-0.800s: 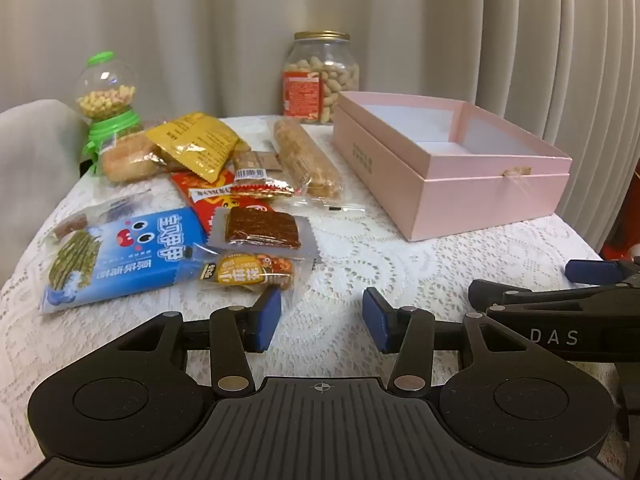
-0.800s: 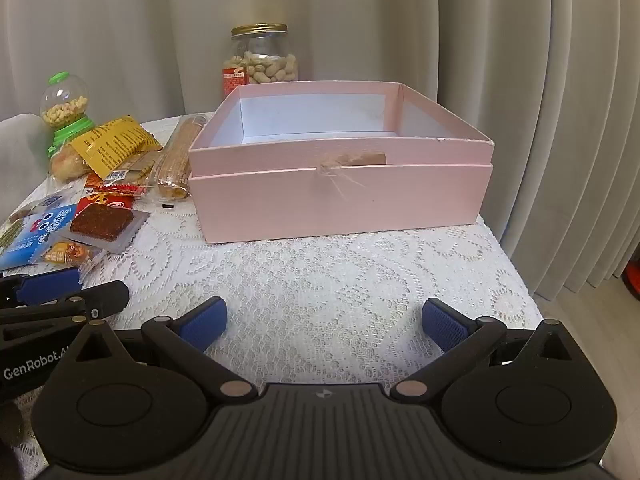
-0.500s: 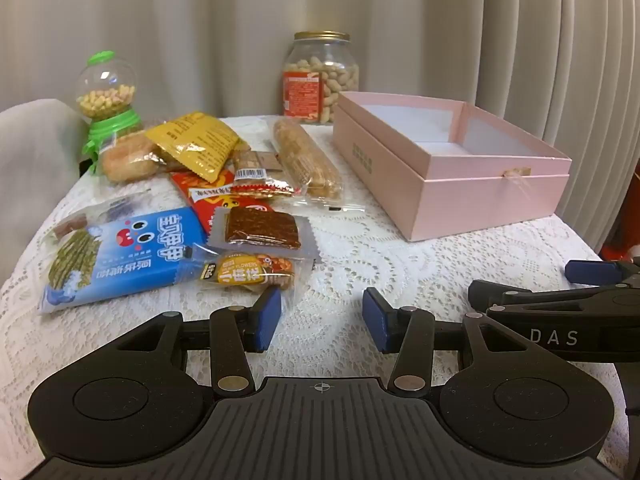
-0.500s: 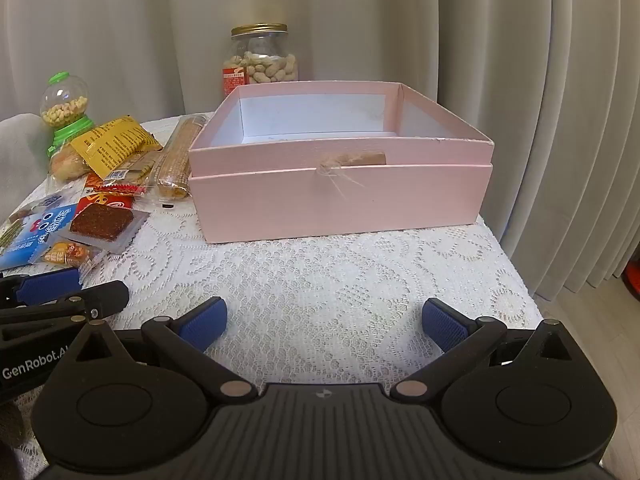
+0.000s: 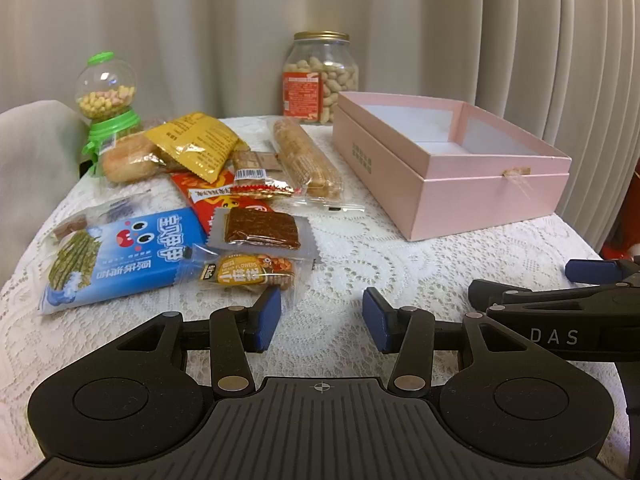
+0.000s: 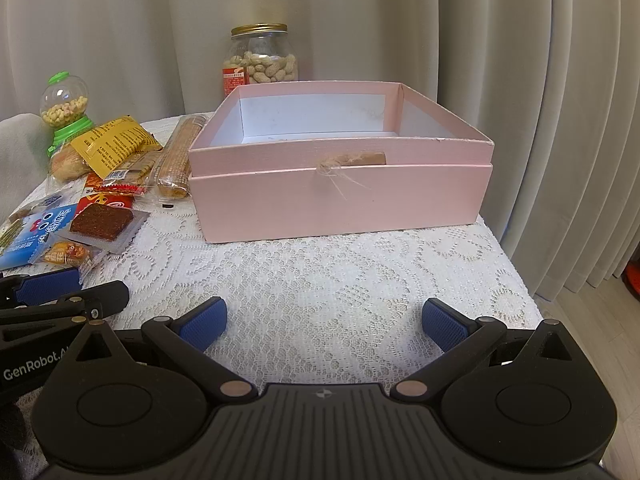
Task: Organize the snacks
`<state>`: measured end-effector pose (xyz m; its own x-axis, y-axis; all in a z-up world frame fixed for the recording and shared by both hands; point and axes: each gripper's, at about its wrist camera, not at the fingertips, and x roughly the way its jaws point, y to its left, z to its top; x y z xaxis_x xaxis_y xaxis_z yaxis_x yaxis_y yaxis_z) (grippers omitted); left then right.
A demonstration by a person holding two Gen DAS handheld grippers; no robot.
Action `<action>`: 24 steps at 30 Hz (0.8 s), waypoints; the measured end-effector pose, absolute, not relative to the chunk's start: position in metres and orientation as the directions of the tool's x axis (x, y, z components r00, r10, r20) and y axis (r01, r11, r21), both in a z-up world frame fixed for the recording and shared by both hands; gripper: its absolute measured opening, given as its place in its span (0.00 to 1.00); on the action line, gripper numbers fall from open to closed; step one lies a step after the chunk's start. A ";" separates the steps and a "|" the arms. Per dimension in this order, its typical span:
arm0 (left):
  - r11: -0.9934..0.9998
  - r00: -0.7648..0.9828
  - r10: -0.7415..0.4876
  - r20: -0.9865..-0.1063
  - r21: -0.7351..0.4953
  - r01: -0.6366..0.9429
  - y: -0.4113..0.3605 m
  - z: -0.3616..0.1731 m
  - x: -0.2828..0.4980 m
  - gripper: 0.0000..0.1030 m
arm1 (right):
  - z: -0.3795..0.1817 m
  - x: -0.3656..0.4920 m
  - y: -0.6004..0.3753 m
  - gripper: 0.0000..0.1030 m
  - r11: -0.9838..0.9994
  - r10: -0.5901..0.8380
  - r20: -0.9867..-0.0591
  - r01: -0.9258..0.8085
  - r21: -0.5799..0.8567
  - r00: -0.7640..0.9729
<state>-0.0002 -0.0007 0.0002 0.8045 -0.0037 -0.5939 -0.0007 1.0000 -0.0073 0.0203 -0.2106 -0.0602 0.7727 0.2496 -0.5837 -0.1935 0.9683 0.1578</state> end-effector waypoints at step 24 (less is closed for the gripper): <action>1.000 0.805 -0.005 -0.594 -0.009 -0.001 0.000 0.000 0.000 0.50 | -0.060 0.020 -0.210 1.00 0.968 0.249 -0.584 -0.194 0.157 0.772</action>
<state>0.0000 0.0000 0.0005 0.8047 -0.0047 -0.5937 -0.0008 1.0000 -0.0089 0.0203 -0.2105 -0.0600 0.7724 0.2492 -0.5842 -0.1935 0.9684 0.1573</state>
